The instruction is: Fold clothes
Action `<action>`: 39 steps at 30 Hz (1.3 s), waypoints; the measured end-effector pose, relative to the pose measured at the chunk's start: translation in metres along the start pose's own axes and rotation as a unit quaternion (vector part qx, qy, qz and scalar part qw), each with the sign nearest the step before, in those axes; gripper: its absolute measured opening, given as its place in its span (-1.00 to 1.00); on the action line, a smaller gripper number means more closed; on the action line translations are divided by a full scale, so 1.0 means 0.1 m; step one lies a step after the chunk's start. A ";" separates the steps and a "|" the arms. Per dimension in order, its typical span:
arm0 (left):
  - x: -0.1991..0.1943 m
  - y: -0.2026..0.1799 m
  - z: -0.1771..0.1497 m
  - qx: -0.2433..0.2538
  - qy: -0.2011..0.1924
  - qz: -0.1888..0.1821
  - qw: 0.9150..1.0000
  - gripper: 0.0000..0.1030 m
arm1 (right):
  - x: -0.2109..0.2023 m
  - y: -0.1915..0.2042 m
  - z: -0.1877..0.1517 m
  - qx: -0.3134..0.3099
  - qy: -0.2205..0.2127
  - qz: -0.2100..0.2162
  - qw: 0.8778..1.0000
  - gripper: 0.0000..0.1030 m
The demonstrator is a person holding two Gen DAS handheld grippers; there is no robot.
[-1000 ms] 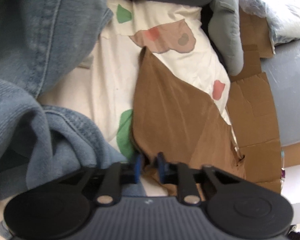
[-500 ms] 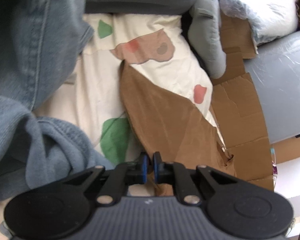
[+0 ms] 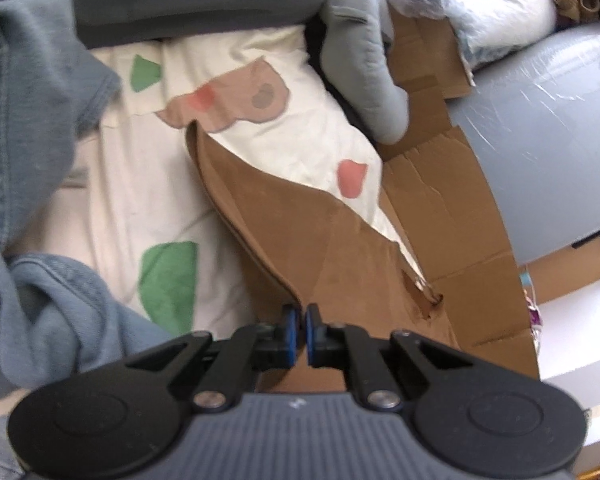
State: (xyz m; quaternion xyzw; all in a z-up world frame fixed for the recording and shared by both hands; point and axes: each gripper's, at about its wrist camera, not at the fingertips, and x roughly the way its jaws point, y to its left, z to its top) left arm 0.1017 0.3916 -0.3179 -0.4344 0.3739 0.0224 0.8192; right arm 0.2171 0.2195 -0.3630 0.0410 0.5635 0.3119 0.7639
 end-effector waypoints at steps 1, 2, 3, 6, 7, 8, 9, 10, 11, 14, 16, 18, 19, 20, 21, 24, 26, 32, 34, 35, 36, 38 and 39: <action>0.01 -0.03 -0.01 0.003 0.004 -0.004 1.000 -0.91 | 0.01 0.00 0.00 -0.001 0.000 0.001 1.000 -0.95; 0.03 -0.07 -0.02 0.007 0.007 -0.009 1.000 -0.91 | 0.01 0.01 0.00 -0.002 -0.001 0.001 1.000 -0.95; 0.04 -0.10 -0.03 0.009 0.012 -0.013 1.000 -0.91 | 0.02 0.02 0.00 -0.004 -0.001 0.001 1.000 -0.95; 0.11 -0.19 -0.08 0.018 0.026 -0.026 0.999 -0.91 | 0.04 0.01 -0.01 -0.005 -0.003 0.002 1.000 -0.93; 0.14 -0.22 -0.10 0.020 0.031 -0.030 0.999 -0.91 | 0.04 0.00 -0.01 -0.003 -0.004 0.004 1.000 -0.92; 0.16 -0.25 -0.12 0.022 0.036 -0.034 0.999 -0.91 | 0.05 -0.01 -0.01 -0.003 -0.005 0.005 1.000 -0.90; 0.19 -0.28 -0.14 0.025 0.041 -0.038 0.998 -0.91 | 0.05 -0.01 -0.02 -0.003 -0.006 0.005 1.000 -0.90; 0.23 -0.32 -0.16 0.027 0.046 -0.042 0.998 -0.91 | 0.05 -0.01 -0.02 -0.005 -0.007 0.006 1.000 -0.89; 0.26 -0.35 -0.18 0.030 0.051 -0.044 0.997 -0.91 | 0.05 -0.01 -0.02 -0.006 -0.009 0.006 1.000 -0.88; 0.33 -0.41 -0.24 0.034 0.062 -0.051 0.996 -0.91 | 0.05 -0.02 -0.03 -0.006 -0.013 0.009 1.000 -0.88; 0.39 -0.44 -0.29 0.027 0.068 -0.059 0.996 -0.91 | 0.05 -0.04 -0.05 -0.006 -0.017 0.011 1.000 -0.87; 0.44 -0.47 -0.34 0.027 0.074 -0.060 0.995 -0.91 | 0.05 -0.06 -0.07 -0.003 -0.022 0.017 1.000 -0.87; 0.46 -0.48 -0.37 0.030 0.076 -0.056 0.995 -0.90 | 0.04 -0.09 -0.08 0.000 -0.024 0.022 0.999 -0.87; 0.47 -0.48 -0.39 0.029 0.080 -0.053 0.995 -0.88 | 0.04 -0.11 -0.09 0.003 -0.026 0.026 0.999 -0.87; 0.47 -0.47 -0.40 0.024 0.087 -0.056 0.994 -0.78 | 0.03 -0.13 -0.09 0.008 -0.026 0.029 0.999 -0.87; 0.37 -0.45 -0.40 0.022 0.081 -0.076 0.994 -0.48 | -0.01 -0.18 -0.10 0.017 -0.023 0.034 0.999 -0.74; 0.27 -0.42 -0.37 0.029 0.066 -0.071 0.995 -0.29 | -0.07 -0.18 -0.11 0.015 -0.020 0.032 0.999 -0.51; 0.14 -0.17 -0.32 0.039 0.039 0.000 0.998 -0.29 | -0.30 -0.11 -0.14 -0.023 -0.020 0.002 1.000 -0.33; 0.17 -0.09 -0.35 0.043 0.043 0.018 0.998 -0.30 | -0.39 -0.12 -0.13 -0.033 -0.021 -0.008 0.999 -0.33; 0.20 -0.06 -0.37 0.045 0.047 0.024 0.998 -0.30 | -0.41 -0.12 -0.10 -0.038 -0.023 -0.014 0.999 -0.33; 0.22 -0.05 -0.39 0.049 0.051 0.030 0.997 -0.30 | -0.44 -0.13 -0.08 -0.044 -0.025 -0.019 0.999 -0.33; 0.27 -0.04 -0.44 0.061 0.056 0.039 0.996 -0.34 | -0.48 -0.15 -0.02 -0.053 -0.030 -0.028 0.998 -0.33; 0.29 -0.05 -0.45 0.070 0.057 0.043 0.995 -0.38 | -0.51 -0.17 0.00 -0.058 -0.032 -0.033 0.997 -0.33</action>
